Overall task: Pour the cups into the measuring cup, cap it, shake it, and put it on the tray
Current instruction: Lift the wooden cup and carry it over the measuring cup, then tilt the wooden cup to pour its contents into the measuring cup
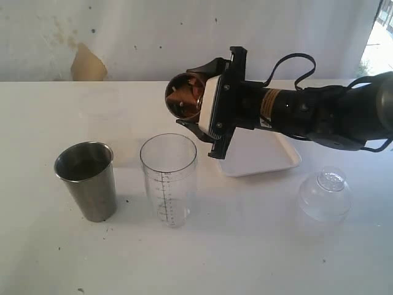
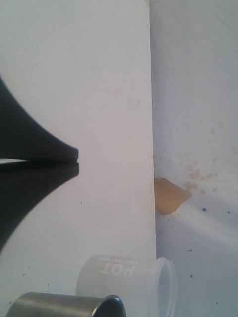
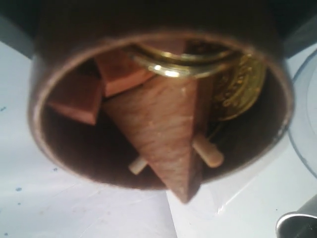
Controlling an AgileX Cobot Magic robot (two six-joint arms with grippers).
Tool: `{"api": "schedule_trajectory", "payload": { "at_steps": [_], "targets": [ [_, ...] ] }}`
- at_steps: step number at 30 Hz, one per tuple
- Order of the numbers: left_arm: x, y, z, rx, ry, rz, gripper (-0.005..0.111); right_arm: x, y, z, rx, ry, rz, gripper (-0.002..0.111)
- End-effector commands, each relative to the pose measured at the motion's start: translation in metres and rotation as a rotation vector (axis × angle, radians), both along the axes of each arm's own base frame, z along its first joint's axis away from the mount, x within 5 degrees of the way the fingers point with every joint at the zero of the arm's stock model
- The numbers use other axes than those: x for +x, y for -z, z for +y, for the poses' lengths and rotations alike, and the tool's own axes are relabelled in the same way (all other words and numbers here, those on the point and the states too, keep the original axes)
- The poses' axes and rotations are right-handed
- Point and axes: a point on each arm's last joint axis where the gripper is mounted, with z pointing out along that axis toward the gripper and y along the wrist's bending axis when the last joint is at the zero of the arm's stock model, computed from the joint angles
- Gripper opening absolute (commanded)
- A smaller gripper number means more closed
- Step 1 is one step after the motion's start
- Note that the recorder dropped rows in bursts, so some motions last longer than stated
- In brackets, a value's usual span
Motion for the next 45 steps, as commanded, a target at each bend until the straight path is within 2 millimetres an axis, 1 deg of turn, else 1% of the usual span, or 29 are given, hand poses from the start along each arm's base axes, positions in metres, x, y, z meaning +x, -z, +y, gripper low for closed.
{"api": "schedule_trajectory", "payload": {
  "at_steps": [1, 4, 7, 10, 20, 24, 28, 34, 37, 45],
  "targets": [
    [0.0, 0.001, 0.0, -0.009, 0.002, -0.001, 0.0, -0.002, -0.007, 0.006, -0.001, -0.034, -0.051, 0.0],
    [0.0, 0.001, 0.0, -0.009, 0.002, -0.001, 0.0, -0.002, -0.008, 0.012, -0.013, -0.042, -0.057, 0.0],
    [0.0, 0.001, 0.0, -0.009, 0.002, -0.001, 0.0, 0.001, -0.011, 0.014, -0.053, -0.032, -0.076, 0.0],
    [0.0, 0.001, 0.0, -0.009, 0.002, -0.001, 0.0, 0.002, -0.013, 0.015, -0.049, -0.034, -0.085, 0.0],
    [0.0, 0.001, 0.0, -0.009, 0.002, -0.001, 0.0, 0.002, -0.013, 0.015, -0.124, -0.05, -0.162, 0.0],
    [0.0, 0.001, 0.0, -0.009, 0.002, -0.001, 0.0, 0.0, -0.011, 0.016, -0.18, -0.096, -0.196, 0.0],
    [0.0, 0.001, 0.0, -0.009, 0.002, -0.001, 0.0, 0.0, -0.011, 0.017, -0.201, -0.105, -0.218, 0.0],
    [0.0, 0.001, 0.0, -0.009, 0.002, -0.001, 0.0, 0.0, -0.011, 0.017, -0.264, -0.125, -0.292, 0.0],
    [0.0, 0.001, 0.0, -0.009, 0.002, -0.001, 0.0, 0.0, -0.011, 0.017, -0.268, -0.126, -0.296, 0.0],
    [0.0, 0.001, 0.0, -0.009, 0.002, -0.001, 0.0, 0.0, -0.011, 0.017, -0.356, -0.153, -0.401, 0.0]
  ]
}}
